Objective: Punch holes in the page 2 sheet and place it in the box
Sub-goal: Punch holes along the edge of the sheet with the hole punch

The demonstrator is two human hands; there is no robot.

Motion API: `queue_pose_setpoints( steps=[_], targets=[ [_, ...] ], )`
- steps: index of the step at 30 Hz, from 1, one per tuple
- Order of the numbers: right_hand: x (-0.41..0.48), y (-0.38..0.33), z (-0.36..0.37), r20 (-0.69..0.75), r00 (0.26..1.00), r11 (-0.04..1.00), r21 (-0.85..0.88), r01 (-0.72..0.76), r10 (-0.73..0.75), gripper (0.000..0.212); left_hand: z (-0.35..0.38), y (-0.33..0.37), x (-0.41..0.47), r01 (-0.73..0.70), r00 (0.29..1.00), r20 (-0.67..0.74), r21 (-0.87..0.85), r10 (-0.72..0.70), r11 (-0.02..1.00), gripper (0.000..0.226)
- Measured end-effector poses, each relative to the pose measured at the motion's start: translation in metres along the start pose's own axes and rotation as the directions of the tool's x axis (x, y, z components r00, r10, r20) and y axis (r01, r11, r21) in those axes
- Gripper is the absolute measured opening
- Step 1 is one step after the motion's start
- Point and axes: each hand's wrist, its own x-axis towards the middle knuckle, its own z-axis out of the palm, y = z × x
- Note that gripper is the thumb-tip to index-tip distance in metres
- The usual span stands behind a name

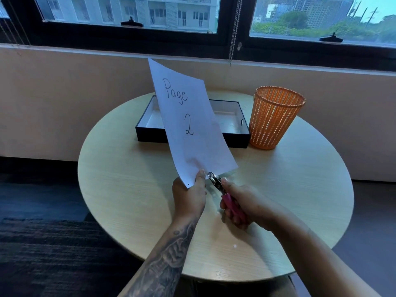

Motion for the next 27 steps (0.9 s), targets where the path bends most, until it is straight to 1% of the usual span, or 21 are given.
queue_pose_setpoints(
  steps=[7, 11, 13, 15, 17, 18, 20, 22, 25, 27],
  targets=[
    [0.001, -0.001, -0.001, 0.010, 1.000, 0.999, -0.025, 0.021, -0.020, 0.068, 0.000, 0.003, -0.001, 0.015, 1.000, -0.006, 0.028, -0.015, 0.999, 0.025],
    [-0.004, -0.002, -0.002, 0.034, 0.999, 1.000, 0.001, -0.011, 0.011, 0.067, 0.000, 0.005, -0.003, 0.033, 0.999, -0.008, -0.010, -0.033, 0.999, 0.023],
    [-0.008, -0.002, -0.003, 0.026, 1.000, 1.000, 0.006, -0.007, 0.007, 0.062, -0.002, 0.005, 0.000, 0.063, 0.998, -0.026, -0.036, -0.064, 0.997, 0.021],
    [-0.013, -0.001, -0.006, 0.005, 1.000, 1.000, 0.012, 0.007, -0.007, 0.051, -0.003, 0.004, 0.003, 0.101, 0.994, -0.038, -0.074, -0.104, 0.992, 0.018],
    [-0.016, 0.002, -0.011, -0.038, 0.999, 0.999, 0.032, 0.032, -0.031, 0.041, -0.005, 0.005, 0.005, 0.117, 0.991, -0.045, -0.131, -0.123, 0.985, 0.015],
    [-0.015, 0.005, -0.016, -0.079, 0.995, 0.998, 0.015, 0.057, -0.056, 0.039, -0.007, 0.006, 0.006, 0.113, 0.991, -0.047, -0.156, -0.122, 0.981, 0.015],
    [-0.013, 0.011, -0.024, -0.187, 0.973, 0.986, -0.123, 0.112, -0.134, 0.040, -0.012, 0.008, 0.009, 0.083, 0.994, -0.049, -0.187, -0.094, 0.979, 0.012],
    [-0.009, 0.019, -0.030, -0.289, 0.930, 0.943, -0.303, 0.135, -0.226, 0.036, -0.019, 0.012, 0.012, 0.040, 0.998, -0.048, -0.195, -0.050, 0.980, 0.008],
    [-0.004, 0.029, -0.032, -0.349, 0.880, 0.873, -0.469, 0.133, -0.321, 0.042, -0.028, 0.016, 0.016, -0.009, 1.000, -0.022, -0.224, 0.004, 0.974, 0.012],
    [-0.001, 0.033, -0.030, -0.380, 0.846, 0.801, -0.592, 0.089, -0.374, 0.043, -0.032, 0.018, 0.017, -0.019, 1.000, 0.002, -0.242, 0.020, 0.970, 0.017]
  ],
)
